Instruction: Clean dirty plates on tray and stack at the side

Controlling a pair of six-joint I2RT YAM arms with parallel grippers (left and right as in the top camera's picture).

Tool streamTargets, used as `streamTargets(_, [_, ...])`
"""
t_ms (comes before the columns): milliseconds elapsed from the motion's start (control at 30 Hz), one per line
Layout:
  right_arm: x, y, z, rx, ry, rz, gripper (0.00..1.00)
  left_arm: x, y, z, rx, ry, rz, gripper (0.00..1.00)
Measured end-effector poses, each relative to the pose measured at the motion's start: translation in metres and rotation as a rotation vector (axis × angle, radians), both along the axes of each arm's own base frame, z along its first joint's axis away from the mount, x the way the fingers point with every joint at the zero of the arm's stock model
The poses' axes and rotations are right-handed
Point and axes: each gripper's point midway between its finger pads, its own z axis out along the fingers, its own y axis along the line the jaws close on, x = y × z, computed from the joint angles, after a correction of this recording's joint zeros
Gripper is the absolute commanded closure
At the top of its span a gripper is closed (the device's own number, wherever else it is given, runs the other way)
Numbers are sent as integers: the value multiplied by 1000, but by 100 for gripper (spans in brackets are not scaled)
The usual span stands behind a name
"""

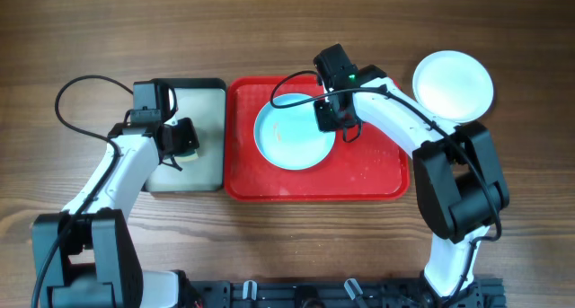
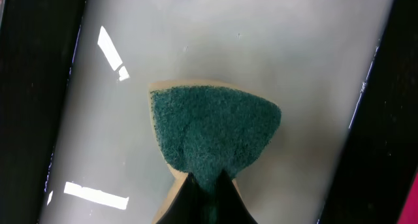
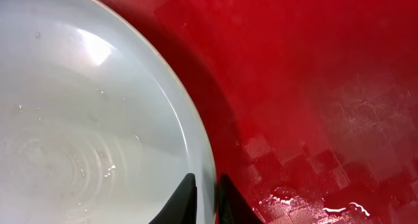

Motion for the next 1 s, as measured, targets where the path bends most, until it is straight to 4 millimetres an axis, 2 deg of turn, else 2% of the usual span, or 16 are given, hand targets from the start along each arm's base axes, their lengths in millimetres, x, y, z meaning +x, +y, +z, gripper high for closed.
streamTargets(667, [2, 1, 0, 2, -9, 7, 88, 0, 0, 0, 0, -2, 0, 96])
streamTargets(800, [-1, 0, -14, -10, 22, 8, 88, 0, 0, 0, 0, -1, 0, 96])
streamTargets(900, [0, 1, -14, -8, 16, 10, 78, 1, 0, 0, 0, -4, 0, 96])
streamTargets(1000, [-2, 0, -13, -15, 28, 18, 78, 1, 0, 0, 0, -4, 0, 96])
